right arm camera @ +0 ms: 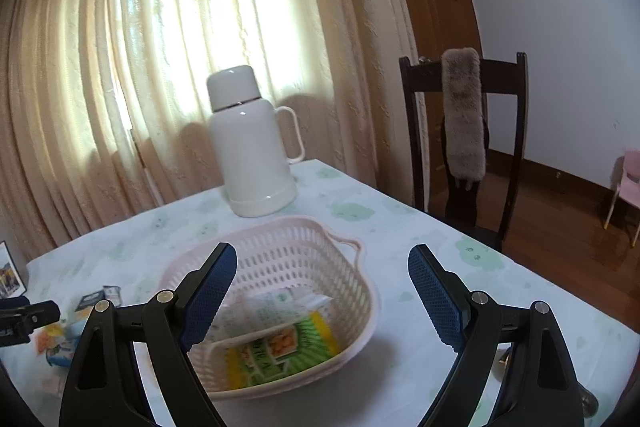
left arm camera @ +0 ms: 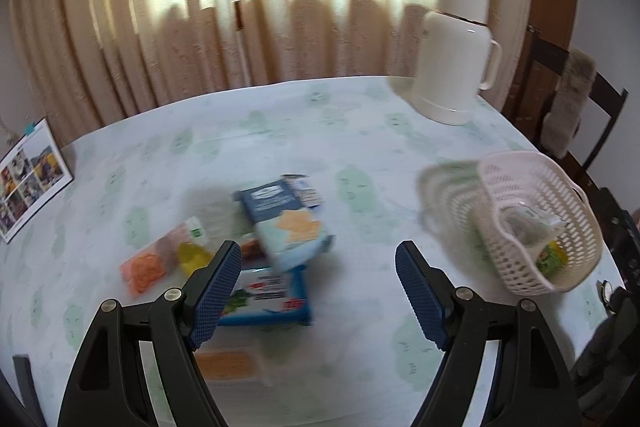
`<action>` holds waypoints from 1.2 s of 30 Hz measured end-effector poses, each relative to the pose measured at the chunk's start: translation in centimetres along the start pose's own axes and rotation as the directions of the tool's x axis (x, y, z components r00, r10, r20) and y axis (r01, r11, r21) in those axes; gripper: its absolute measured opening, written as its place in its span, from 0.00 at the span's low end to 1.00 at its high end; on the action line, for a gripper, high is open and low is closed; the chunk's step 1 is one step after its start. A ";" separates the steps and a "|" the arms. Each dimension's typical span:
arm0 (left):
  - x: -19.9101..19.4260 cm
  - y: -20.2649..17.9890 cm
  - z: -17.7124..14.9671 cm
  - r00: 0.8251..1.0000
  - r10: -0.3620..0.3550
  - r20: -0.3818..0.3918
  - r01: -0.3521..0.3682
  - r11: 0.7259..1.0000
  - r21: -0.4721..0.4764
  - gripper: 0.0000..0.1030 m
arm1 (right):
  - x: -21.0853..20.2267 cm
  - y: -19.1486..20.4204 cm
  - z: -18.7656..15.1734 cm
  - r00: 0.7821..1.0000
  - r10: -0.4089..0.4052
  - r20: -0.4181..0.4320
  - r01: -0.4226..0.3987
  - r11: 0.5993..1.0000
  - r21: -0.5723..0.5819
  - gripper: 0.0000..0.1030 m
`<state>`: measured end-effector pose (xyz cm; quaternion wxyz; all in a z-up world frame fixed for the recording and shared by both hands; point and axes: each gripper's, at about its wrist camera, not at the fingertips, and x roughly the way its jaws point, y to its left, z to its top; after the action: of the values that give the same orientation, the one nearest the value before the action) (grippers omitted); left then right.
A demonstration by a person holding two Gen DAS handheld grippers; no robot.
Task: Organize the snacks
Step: 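Withdraw both open grippers from the basket back toward the snack pile, then grasp the orange smiley-face biscuit pack with the left gripper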
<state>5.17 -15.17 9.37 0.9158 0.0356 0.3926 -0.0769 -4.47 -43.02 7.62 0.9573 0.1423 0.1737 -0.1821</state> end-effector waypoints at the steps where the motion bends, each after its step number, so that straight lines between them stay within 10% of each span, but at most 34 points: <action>1: 0.0 0.5 -0.1 1.000 0.005 0.000 -0.005 1.000 -0.007 0.74 | -0.3 0.3 0.0 1.000 0.008 0.005 -0.008 1.000 -0.004 0.86; 21: 1.8 14.2 -0.8 0.983 0.176 -0.053 -0.183 0.967 -0.175 0.74 | -2.9 9.5 -1.2 0.970 0.237 -0.057 -0.243 0.962 -0.127 0.86; 36: 8.2 15.3 -3.0 0.967 0.177 -0.182 -0.183 0.983 -0.020 0.74 | -2.0 14.9 -5.4 0.905 0.357 -0.233 -0.405 0.890 -0.208 0.86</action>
<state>11.15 -0.66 1.47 0.8803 0.0612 0.4702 0.0172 -1.82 -27.30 6.63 0.9638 0.0677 0.2535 0.0476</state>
